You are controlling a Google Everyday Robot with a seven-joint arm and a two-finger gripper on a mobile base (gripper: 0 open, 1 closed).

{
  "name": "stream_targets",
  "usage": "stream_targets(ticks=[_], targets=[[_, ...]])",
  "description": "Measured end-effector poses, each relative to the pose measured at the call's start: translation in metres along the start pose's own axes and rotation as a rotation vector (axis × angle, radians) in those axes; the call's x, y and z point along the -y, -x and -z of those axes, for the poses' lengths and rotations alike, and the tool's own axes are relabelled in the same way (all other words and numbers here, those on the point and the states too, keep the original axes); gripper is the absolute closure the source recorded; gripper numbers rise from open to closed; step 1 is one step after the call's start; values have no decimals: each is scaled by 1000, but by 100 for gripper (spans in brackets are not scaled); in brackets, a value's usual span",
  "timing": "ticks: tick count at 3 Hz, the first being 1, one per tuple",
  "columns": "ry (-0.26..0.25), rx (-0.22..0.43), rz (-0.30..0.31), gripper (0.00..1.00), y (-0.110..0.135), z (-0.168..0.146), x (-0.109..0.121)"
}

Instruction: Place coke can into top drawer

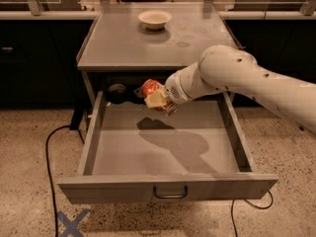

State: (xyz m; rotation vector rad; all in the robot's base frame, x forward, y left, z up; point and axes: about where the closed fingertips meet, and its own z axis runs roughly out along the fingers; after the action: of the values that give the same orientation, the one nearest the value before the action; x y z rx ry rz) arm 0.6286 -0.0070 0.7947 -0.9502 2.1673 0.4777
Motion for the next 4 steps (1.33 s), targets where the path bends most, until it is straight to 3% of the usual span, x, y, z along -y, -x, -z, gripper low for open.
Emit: stream_targets(ticks=[1, 2, 3, 4], targets=[[0, 0, 0, 100, 0, 0, 0], [36, 17, -12, 100, -14, -17, -2], [120, 10, -14, 100, -35, -37, -4], [171, -23, -31, 100, -63, -51, -3]])
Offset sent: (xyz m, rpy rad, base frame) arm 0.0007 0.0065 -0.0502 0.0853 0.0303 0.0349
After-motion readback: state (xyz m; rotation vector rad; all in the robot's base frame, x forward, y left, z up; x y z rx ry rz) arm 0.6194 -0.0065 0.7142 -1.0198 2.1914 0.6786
